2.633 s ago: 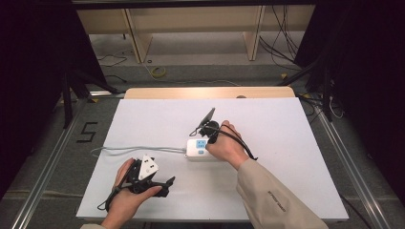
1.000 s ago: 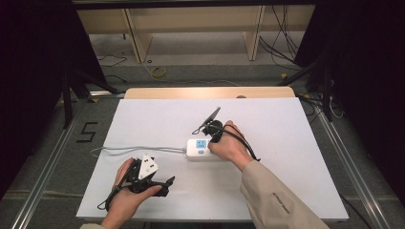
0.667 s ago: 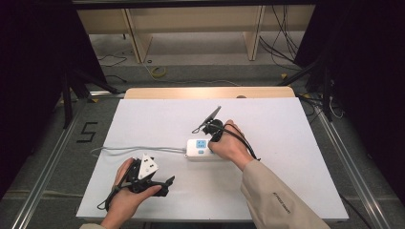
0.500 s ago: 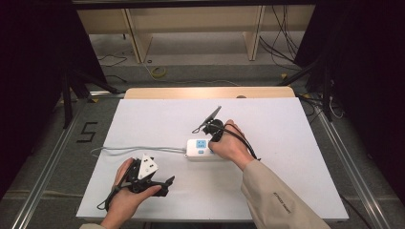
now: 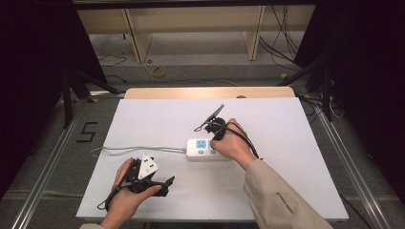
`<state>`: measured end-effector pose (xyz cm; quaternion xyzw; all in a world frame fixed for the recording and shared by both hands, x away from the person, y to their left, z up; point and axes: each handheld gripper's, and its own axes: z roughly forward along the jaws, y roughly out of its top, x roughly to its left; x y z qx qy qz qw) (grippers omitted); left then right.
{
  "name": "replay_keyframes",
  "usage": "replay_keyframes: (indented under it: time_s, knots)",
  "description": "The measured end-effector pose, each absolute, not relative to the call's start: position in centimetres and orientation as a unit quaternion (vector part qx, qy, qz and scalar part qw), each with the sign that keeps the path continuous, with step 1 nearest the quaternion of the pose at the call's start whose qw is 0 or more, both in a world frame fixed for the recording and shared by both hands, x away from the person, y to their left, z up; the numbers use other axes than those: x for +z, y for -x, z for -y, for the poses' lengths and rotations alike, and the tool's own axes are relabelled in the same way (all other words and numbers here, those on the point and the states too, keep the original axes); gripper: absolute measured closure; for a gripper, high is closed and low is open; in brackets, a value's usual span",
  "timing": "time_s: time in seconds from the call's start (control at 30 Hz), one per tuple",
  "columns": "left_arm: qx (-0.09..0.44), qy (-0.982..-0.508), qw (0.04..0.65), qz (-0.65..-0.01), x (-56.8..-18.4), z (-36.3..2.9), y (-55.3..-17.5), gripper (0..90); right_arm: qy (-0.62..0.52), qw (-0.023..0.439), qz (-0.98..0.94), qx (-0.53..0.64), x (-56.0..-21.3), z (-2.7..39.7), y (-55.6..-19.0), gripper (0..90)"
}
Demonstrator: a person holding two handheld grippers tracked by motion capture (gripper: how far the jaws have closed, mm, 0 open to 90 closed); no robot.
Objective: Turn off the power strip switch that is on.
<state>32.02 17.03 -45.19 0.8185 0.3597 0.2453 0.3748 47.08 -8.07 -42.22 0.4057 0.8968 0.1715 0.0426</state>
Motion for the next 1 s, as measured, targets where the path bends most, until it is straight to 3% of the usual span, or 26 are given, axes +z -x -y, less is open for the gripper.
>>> replay_keyframes:
  time_s: [1.0]
  knots:
    - [0.246, -0.818, 0.375, -0.36, -45.2, -17.0, -32.1, 5.8, -0.397, 0.065, -0.887, 0.229, -40.0, 12.3, -45.3, 90.0]
